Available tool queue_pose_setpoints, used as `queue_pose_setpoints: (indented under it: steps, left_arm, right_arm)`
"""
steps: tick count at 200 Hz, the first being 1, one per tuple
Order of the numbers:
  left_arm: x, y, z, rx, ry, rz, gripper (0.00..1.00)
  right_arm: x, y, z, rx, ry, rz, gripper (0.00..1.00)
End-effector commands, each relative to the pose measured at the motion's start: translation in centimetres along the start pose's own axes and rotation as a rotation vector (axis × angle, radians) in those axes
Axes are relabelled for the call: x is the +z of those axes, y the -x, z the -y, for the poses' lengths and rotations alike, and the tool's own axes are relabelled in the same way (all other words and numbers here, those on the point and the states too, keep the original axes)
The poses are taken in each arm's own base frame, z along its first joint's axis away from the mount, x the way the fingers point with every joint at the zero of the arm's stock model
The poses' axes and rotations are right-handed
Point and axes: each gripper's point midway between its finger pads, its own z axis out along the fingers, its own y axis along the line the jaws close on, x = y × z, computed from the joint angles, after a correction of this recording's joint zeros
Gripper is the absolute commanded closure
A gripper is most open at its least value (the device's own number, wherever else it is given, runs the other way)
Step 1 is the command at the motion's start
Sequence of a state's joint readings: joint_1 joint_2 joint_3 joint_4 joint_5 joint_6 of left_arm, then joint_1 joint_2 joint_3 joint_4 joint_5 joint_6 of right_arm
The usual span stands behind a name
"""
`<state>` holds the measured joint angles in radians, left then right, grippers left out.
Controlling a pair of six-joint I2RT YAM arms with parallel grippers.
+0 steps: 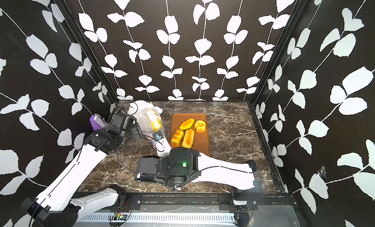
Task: Pack bread into a paper bag
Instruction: Place the fake bread in the paper bag.
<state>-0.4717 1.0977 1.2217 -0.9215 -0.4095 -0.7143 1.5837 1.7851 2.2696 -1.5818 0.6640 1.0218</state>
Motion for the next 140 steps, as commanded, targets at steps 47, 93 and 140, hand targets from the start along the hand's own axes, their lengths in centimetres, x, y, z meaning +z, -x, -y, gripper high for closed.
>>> queue_pose_setpoints:
  steps: [47, 93, 140]
  left_arm:
    - [2.9, 2.0, 1.0, -0.034, 0.006, 0.046, 0.23]
    - [4.3, 1.8, 1.2, -0.037, 0.01, 0.035, 0.61]
    - [5.2, 1.9, 1.5, -0.021, 0.013, 0.025, 0.85]
  right_arm:
    - [-1.4, 1.8, -0.3, 0.031, 0.042, 0.067, 1.0]
    - [-1.4, 1.8, -0.8, 0.036, 0.053, 0.06, 1.0]
    - [-1.2, 1.5, -1.8, 0.023, 0.068, 0.044, 1.0]
